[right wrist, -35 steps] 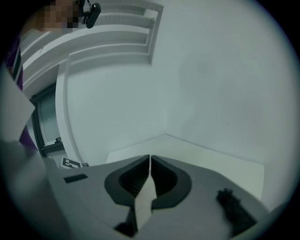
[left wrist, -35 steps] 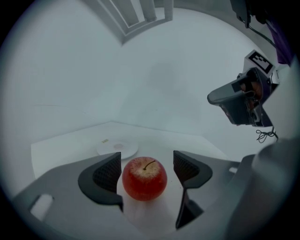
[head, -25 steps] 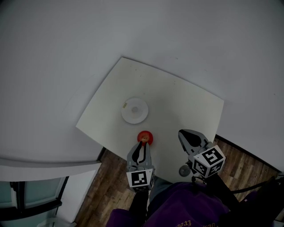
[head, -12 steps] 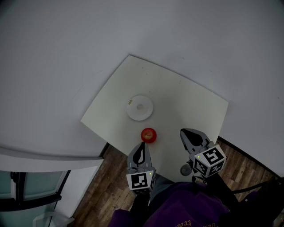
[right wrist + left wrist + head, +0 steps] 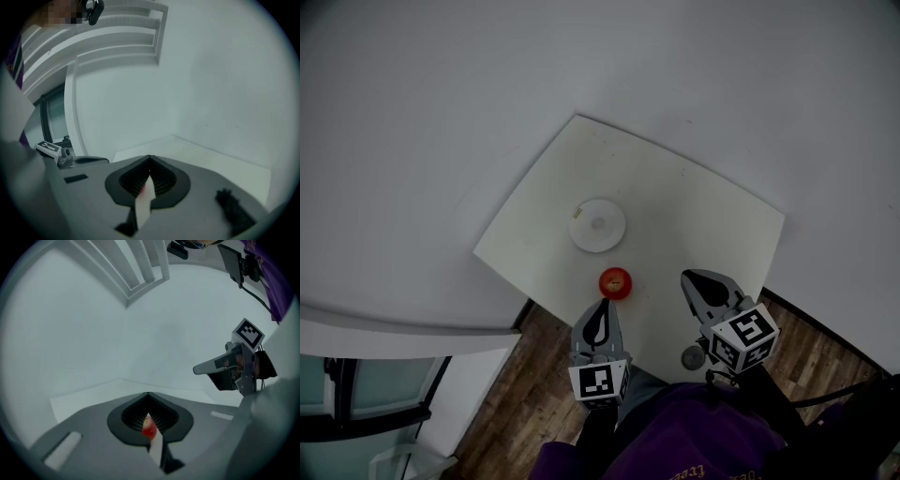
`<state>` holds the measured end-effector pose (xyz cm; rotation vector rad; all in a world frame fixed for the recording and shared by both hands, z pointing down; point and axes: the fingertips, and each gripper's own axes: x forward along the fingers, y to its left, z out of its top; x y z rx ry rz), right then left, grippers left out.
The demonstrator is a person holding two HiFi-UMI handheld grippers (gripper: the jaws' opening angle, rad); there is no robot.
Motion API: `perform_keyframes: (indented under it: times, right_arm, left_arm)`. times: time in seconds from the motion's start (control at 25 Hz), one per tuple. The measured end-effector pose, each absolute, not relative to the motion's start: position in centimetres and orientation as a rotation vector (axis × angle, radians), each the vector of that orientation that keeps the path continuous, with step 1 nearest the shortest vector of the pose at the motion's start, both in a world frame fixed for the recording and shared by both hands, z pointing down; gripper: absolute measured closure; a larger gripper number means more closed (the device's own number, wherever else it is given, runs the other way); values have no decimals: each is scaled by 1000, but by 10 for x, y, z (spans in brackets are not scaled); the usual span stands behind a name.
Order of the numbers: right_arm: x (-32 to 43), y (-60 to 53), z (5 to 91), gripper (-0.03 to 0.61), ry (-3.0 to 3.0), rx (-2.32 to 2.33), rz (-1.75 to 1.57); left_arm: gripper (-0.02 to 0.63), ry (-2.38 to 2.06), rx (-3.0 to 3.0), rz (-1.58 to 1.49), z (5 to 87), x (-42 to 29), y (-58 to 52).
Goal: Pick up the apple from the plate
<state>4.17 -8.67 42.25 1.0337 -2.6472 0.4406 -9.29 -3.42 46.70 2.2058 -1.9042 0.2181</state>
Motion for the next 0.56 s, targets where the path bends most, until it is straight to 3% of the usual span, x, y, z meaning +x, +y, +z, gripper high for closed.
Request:
perform_keyframes:
  times: [0.56]
  right_arm:
    - [39,-85,422,568,-2648,1018,434]
  left_arm:
    - [611,-1909,2205,226,465,-99,-35]
